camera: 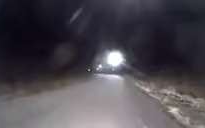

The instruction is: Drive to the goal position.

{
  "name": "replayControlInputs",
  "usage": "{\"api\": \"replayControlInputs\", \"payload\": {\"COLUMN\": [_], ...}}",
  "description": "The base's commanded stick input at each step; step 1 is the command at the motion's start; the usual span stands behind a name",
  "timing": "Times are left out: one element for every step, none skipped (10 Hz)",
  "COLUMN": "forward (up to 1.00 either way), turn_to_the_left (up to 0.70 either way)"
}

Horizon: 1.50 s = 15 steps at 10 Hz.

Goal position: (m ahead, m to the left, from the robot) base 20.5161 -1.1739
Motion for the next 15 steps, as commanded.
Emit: {"api": "replayControlInputs", "payload": {"forward": [1.00,1.00,1.00,1.00,1.00,1.00,1.00,1.00,1.00,1.00,1.00,1.00,1.00,1.00,1.00], "turn_to_the_left": [0.00,0.00,0.00,0.00,-0.34,-0.40,-0.40,-0.40,-0.40,-0.40,-0.07,0.00,0.00,0.00,0.00]}}
